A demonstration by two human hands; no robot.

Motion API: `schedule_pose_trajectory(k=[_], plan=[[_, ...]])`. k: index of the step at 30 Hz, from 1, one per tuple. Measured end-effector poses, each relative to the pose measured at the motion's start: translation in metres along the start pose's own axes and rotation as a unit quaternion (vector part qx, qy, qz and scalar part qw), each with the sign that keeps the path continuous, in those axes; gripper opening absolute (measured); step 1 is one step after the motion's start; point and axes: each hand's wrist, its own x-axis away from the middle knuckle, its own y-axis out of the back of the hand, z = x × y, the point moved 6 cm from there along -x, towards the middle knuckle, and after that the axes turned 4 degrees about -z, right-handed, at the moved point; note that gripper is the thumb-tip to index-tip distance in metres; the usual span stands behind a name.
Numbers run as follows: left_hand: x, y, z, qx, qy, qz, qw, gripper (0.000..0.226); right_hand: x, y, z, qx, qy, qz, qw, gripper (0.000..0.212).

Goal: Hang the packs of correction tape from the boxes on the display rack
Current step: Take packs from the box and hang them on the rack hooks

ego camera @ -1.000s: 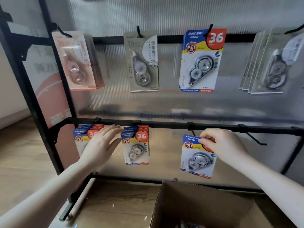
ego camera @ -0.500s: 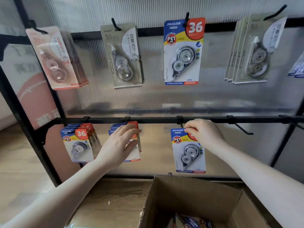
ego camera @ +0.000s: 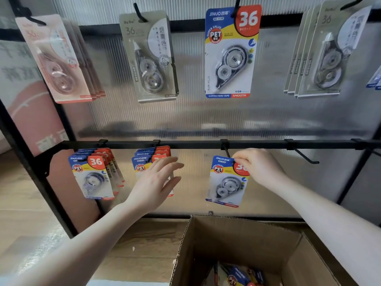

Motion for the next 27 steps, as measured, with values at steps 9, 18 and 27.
schedule_pose_trajectory(k=[9,18,27], plan=[[0.002,-0.019,-0.011,0.002,-0.014,0.028,1.0,0.041,-0.022,-0.011,-0.001,0.108,0.017,-0.028,0.994,0.02],[0.011,-0.042,-0.009,0.003,-0.004,0.072,0.997,0.045,-0.035,-0.022,-0.015,0.125,-0.003,-0.101,0.987,0.024],[0.037,-0.076,-0.018,-0.006,0.041,0.122,0.992,0.059,0.056,-0.021,-0.053,0.119,-0.072,-0.107,0.985,0.032]])
